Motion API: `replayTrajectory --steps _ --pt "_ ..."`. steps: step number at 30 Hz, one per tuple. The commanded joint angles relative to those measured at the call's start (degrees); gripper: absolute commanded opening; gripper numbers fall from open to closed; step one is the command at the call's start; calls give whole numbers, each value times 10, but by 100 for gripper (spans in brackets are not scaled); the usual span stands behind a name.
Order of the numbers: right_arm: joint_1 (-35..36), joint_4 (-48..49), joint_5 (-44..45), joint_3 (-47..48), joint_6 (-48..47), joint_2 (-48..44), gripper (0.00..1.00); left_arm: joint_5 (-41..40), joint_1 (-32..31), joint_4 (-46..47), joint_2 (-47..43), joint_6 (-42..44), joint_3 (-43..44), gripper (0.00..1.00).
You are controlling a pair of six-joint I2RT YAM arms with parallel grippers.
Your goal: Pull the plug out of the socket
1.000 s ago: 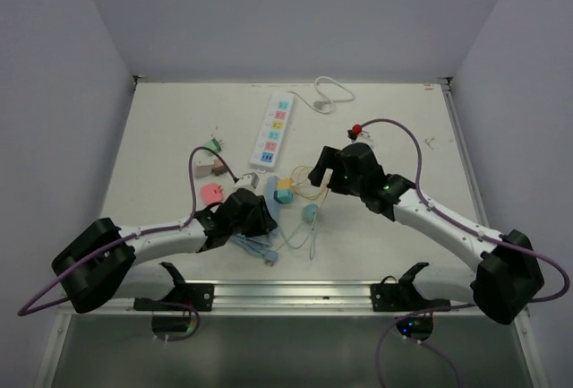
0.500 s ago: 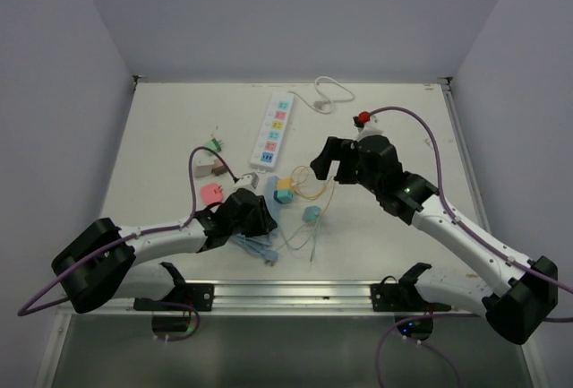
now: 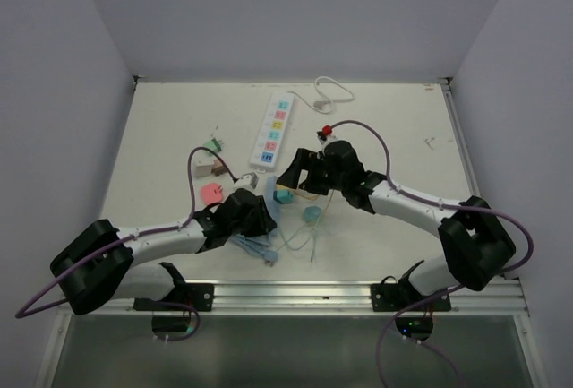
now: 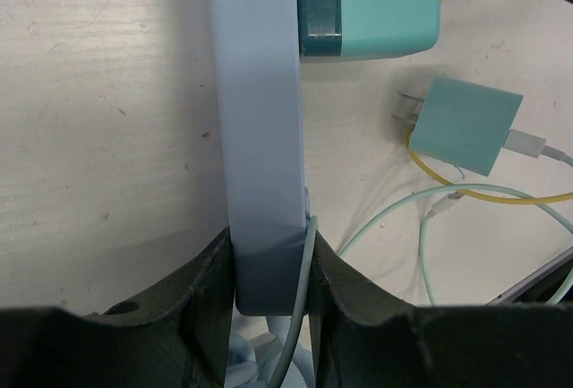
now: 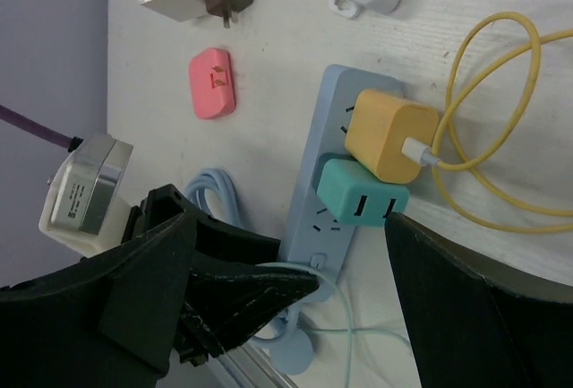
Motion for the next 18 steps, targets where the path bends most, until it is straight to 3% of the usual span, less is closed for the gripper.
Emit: replayTrajectory --steps 1,18 --pt "1 73 -25 -5 40 28 89 -12 0 36 -20 14 3 0" --pt "1 153 -38 -34 89 128 82 -1 1 61 -25 11 -8 0"
